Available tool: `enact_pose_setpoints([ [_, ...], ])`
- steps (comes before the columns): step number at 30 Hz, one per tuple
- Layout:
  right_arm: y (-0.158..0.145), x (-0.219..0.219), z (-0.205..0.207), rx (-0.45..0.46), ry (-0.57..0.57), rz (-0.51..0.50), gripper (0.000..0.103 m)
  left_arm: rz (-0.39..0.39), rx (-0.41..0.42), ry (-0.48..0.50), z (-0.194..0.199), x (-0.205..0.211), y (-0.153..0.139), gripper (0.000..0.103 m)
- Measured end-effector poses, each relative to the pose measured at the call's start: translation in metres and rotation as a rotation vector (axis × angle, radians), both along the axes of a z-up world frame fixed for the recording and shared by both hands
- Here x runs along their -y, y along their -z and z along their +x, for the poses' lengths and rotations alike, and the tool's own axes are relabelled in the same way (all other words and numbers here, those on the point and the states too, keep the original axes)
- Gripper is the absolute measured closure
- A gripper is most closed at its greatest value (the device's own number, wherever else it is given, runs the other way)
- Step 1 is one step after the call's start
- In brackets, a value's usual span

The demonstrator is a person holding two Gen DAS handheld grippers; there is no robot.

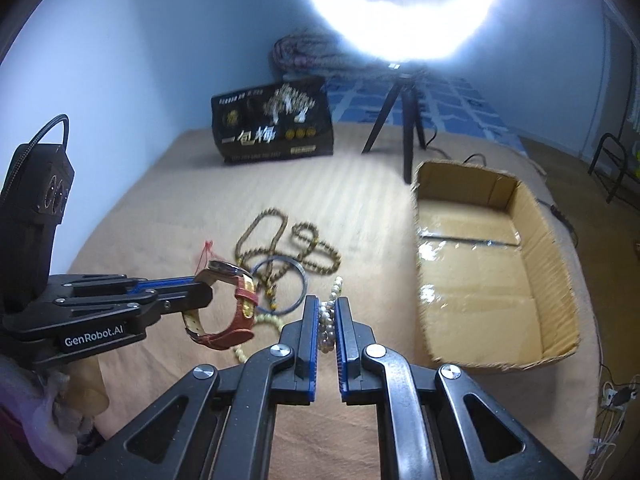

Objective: Organize jewelry
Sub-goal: 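Carry the watch and pearl necklace into the cardboard box and open both tools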

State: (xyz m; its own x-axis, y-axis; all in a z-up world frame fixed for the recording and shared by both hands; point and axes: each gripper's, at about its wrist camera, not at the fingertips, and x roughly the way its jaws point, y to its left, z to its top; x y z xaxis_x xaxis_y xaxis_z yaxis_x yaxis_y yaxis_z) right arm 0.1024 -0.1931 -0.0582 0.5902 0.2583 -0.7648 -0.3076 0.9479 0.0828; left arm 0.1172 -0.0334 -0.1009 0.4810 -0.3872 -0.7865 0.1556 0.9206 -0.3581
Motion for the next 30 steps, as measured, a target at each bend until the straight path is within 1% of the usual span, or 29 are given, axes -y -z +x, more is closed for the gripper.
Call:
enact_pose_setpoints([
  [2, -0.008, 0.008, 0.002, 0.019, 0.017, 0.003, 0.098, -0.019, 0.009, 0.014, 0.004, 0.01, -0.008, 0.096],
  [6, -0.023, 0.025, 0.007, 0.055, 0.055, -0.001, 0.098, -0.032, 0.028, 0.037, 0.015, 0.03, -0.019, 0.096],
  [13, -0.033, 0.063, 0.02, 0.067, 0.127, -0.002, 0.098, -0.014, 0.049, 0.086, 0.041, 0.065, -0.025, 0.096],
  [17, -0.028, 0.077, 0.029, 0.051, 0.151, -0.017, 0.098, 0.001, 0.055, 0.107, 0.061, 0.084, -0.022, 0.096],
  [24, -0.017, 0.094, 0.043, 0.021, 0.17, -0.039, 0.098, 0.01, 0.033, 0.118, 0.099, 0.112, -0.005, 0.096],
  [30, -0.004, 0.111, 0.051, -0.017, 0.209, -0.035, 0.098, 0.025, 0.011, 0.135, 0.119, 0.136, 0.01, 0.096],
])
